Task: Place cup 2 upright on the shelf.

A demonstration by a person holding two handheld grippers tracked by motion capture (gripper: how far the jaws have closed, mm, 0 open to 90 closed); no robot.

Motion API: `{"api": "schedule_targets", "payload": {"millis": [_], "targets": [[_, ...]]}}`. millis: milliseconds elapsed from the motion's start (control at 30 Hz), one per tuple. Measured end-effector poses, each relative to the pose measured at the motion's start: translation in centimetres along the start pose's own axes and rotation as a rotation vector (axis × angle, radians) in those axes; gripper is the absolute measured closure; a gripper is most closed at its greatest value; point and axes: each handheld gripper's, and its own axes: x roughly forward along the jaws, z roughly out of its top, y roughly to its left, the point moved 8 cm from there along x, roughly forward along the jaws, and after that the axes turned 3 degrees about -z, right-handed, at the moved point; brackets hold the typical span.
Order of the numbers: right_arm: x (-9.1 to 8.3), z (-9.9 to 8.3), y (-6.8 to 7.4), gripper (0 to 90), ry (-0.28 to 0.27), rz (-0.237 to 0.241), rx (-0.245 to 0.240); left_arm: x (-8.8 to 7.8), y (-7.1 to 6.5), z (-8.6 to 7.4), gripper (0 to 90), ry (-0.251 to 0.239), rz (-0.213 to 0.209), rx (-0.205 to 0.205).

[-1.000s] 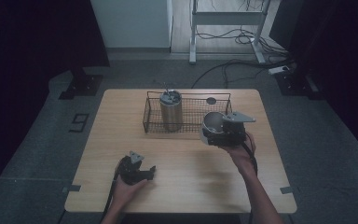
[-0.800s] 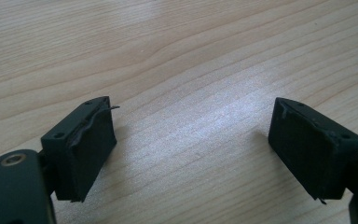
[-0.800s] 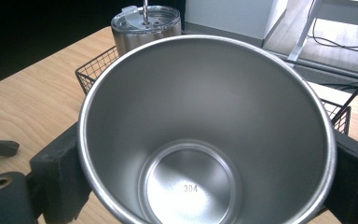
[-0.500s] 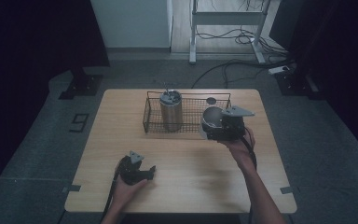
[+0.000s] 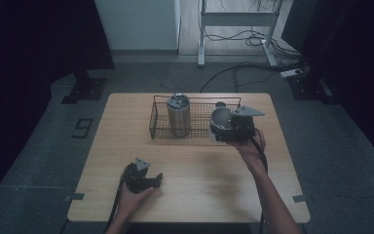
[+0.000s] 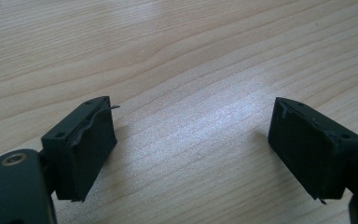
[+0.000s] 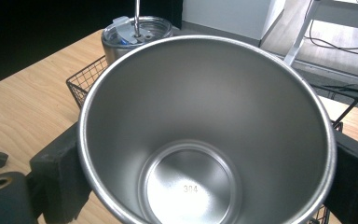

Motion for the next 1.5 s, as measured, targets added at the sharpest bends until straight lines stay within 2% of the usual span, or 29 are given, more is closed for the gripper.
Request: {"api": "schedule_targets", "payload": {"millis": [367,633,1300,1500], "targets": [[1.0,0.4,-0.9,7.0,0.011,-0.017,0.012,0.0,0.0,0.0,14.9,0.000,0.001,0.000],[2.1,0.8,-1.6,7.0,0.022,-0.036,-0.004,0.0,0.0,0.0,14.9,-0.001,0.000,-0.002],[3.5,0.8,-2.9,7.0,0.047,-0.042,0.007,0.0,0.0,0.0,14.9,-0.002,0.000,-0.001],[3.9,1.1,-3.1,7.0,0.057,-0.050,-0.002,0.0,0.0,0.0,14.9,-0.002,-0.001,-0.001]]}}
